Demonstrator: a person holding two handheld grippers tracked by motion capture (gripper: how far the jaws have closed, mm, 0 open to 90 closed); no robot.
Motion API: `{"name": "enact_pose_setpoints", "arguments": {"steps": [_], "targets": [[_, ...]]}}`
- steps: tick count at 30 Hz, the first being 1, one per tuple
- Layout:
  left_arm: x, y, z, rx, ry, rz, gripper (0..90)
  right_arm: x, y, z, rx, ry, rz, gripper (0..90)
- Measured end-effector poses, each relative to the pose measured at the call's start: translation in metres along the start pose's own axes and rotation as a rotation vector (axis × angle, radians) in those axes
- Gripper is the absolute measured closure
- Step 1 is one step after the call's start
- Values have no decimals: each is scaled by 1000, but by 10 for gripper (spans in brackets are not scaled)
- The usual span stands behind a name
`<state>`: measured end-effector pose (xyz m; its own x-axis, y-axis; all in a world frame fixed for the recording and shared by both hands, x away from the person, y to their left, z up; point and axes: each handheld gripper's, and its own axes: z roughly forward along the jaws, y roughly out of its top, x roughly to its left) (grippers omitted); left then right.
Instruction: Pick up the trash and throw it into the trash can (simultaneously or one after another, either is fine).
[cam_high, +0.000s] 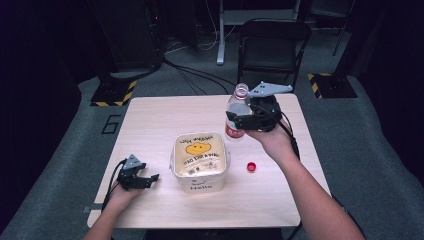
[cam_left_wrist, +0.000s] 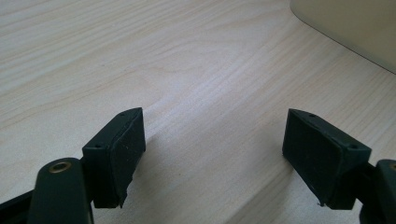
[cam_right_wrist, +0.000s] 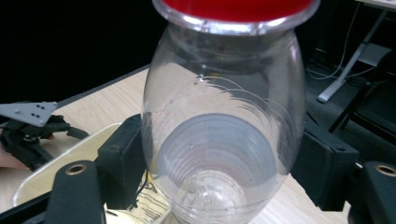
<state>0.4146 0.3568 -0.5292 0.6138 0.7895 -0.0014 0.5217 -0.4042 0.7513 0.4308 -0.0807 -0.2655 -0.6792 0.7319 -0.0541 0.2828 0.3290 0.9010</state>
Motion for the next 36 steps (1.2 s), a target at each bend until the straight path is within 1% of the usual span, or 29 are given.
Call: {"name": "enact_pose_setpoints", "arguments": {"steps": [1,2,3,5,12,13,17,24,25,27,36], "targets": [[0,0,0,0,0,0,212,2,3,0,-1,10,-2,259],[0,0,0,0,0,0,212,2,3,0,-1,10,-2,259],[0,0,0,0,0,0,212,6,7,1,-4,22,-5,259],[0,0,0,0,0,0,212,7,8,1,-4,25,-5,259],[0,0,0,0,0,1,212,21,17,5,-14,60,-30,259],[0,0,0,0,0,1,212,25,19,7,-17,72,-41,259],[0,0,0,1,-1,1,212,29,20,12,-11,86,-48,259],[0,0,0,1,0,2,212,36,20,22,4,107,-54,258],[0,0,-1,7,-2,2,212,38,19,25,6,114,-58,258],[0,0,0,2,-3,-1,212,40,18,28,10,120,-62,259],[0,0,0,0,0,0,212,47,10,39,32,130,-65,258]]}}
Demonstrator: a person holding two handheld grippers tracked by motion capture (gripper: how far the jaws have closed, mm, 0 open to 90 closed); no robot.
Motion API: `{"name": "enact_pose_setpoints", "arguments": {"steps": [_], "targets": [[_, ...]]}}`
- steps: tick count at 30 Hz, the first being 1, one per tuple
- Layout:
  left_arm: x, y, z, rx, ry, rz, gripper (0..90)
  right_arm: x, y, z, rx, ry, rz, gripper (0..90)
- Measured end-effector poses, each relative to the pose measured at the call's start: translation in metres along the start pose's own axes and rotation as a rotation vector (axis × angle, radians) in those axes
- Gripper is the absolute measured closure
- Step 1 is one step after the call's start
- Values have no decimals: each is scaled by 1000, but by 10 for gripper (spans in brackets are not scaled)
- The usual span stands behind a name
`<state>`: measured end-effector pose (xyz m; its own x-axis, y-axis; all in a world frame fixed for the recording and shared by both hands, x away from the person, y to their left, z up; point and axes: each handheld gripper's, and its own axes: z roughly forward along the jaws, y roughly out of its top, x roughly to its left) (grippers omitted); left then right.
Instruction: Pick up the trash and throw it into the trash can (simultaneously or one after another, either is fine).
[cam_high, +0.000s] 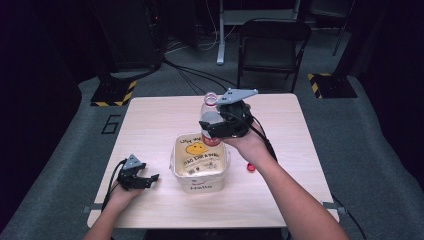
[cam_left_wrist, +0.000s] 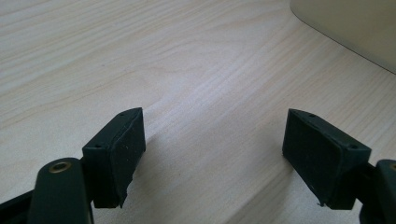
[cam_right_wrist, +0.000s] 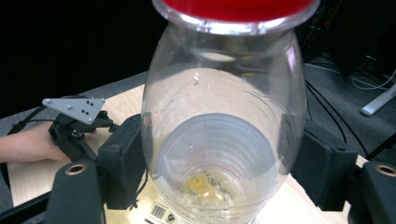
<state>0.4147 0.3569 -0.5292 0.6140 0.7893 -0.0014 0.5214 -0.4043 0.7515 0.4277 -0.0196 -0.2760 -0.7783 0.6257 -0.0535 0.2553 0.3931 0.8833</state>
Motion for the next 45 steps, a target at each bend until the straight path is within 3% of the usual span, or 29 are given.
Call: {"name": "enact_pose_setpoints", "arguments": {"steps": [32,45], "targets": [[0,0,0,6,-4,-2,212,-4,-43,42,51,-18,46,258],[0,0,0,3,-3,-1,212,-2,-60,61,95,-18,29,258]]}}
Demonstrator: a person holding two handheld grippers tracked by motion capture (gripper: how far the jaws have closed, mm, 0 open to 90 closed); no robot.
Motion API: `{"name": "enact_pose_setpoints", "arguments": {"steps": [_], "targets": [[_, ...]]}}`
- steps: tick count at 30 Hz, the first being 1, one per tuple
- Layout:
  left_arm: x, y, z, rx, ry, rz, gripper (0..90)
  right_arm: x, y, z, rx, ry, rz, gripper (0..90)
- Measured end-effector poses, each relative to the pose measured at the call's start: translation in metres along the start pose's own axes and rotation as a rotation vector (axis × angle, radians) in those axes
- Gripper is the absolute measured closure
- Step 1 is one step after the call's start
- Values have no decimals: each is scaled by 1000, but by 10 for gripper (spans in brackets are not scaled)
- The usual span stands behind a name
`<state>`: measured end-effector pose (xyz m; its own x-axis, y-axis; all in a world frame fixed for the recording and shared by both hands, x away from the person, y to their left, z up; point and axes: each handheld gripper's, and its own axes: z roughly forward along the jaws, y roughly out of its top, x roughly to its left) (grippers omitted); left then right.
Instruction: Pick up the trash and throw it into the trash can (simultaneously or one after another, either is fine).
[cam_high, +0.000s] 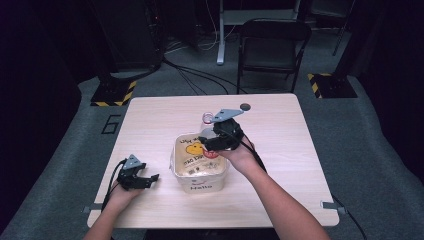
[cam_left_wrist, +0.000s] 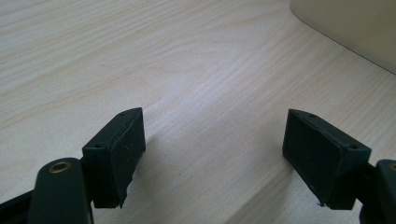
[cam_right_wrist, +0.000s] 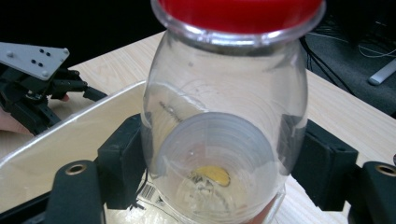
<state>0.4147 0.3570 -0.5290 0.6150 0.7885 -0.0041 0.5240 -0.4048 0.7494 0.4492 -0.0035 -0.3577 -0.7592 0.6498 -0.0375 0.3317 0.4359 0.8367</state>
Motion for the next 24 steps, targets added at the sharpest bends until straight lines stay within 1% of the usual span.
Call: {"name": "enact_pose_setpoints", "arguments": {"steps": [6,7,9,11,12,15,16,19,20,22,23,24], "targets": [[0,0,0,-3,2,1,212,-1,-8,8,15,9,17,258],[0,0,0,-3,2,1,212,-1,-9,9,25,9,22,258],[0,0,0,-3,2,1,212,-1,-12,12,25,9,13,257],[0,0,0,3,0,2,212,0,-14,14,35,-1,12,257],[0,0,0,-4,3,1,212,0,-15,14,32,-2,7,257],[0,0,0,-3,2,1,212,0,-16,16,37,-4,23,258],[0,0,0,0,1,1,212,-1,-17,17,33,-3,21,257],[0,0,0,2,-1,2,212,0,-19,20,49,-1,17,257],[0,0,0,0,1,1,212,0,-20,21,53,-1,9,257],[0,0,0,0,1,1,212,2,-22,23,69,-3,16,257],[0,0,0,-5,3,1,212,2,-22,24,70,-3,7,256],[0,0,0,0,0,1,212,3,-22,24,75,-3,8,256]]}}
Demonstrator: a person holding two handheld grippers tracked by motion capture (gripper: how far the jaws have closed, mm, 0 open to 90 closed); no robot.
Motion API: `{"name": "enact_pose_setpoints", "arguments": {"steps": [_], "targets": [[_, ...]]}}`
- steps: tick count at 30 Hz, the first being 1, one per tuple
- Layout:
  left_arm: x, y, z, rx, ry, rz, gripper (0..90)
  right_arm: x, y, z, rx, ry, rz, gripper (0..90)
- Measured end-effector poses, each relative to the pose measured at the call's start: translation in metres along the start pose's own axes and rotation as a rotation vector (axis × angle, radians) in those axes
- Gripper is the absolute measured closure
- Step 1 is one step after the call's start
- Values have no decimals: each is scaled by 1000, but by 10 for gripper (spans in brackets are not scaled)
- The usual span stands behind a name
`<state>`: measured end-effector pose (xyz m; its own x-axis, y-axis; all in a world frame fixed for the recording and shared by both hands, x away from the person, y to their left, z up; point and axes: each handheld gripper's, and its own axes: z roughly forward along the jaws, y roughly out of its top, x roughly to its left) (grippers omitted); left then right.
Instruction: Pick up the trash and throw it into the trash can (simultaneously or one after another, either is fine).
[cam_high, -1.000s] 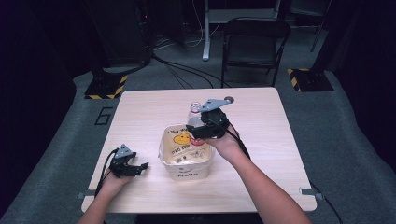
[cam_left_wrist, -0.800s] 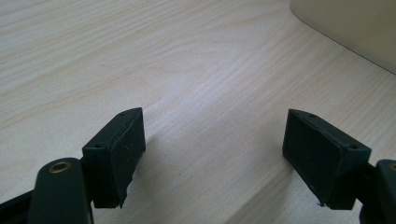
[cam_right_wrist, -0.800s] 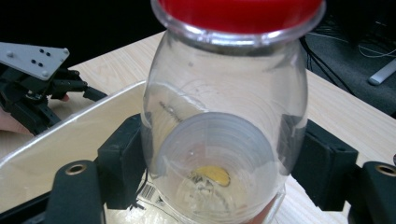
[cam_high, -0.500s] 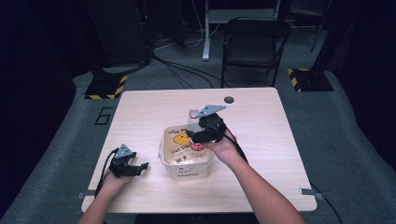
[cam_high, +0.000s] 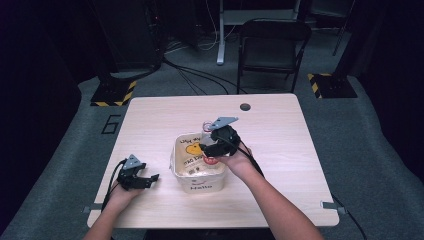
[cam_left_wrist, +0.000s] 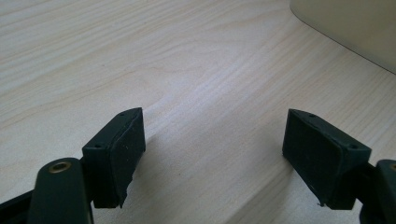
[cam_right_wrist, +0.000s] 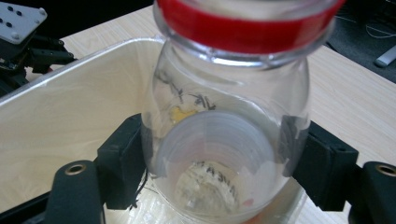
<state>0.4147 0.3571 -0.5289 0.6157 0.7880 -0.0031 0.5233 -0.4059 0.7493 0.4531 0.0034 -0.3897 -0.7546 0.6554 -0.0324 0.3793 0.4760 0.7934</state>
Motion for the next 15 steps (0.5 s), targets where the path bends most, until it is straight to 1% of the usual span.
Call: {"name": "enact_pose_setpoints", "arguments": {"steps": [2,3,4,5,9,12,13,15], "targets": [[0,0,0,-5,3,-1,212,1,-1,2,4,0,-4,255],[0,0,0,3,0,1,212,1,-1,2,8,0,-3,255],[0,0,0,-3,2,0,212,2,-1,2,11,0,-2,254],[0,0,0,-4,3,0,212,1,-1,2,13,1,-10,253],[0,0,0,-3,2,0,212,0,-1,0,6,9,-13,234],[0,0,0,0,1,0,212,0,0,-2,-3,5,-4,214],[0,0,0,-4,3,-1,212,-1,0,-2,-5,4,-11,214],[0,0,0,-3,2,0,212,-1,0,-4,-8,5,-8,211]]}}
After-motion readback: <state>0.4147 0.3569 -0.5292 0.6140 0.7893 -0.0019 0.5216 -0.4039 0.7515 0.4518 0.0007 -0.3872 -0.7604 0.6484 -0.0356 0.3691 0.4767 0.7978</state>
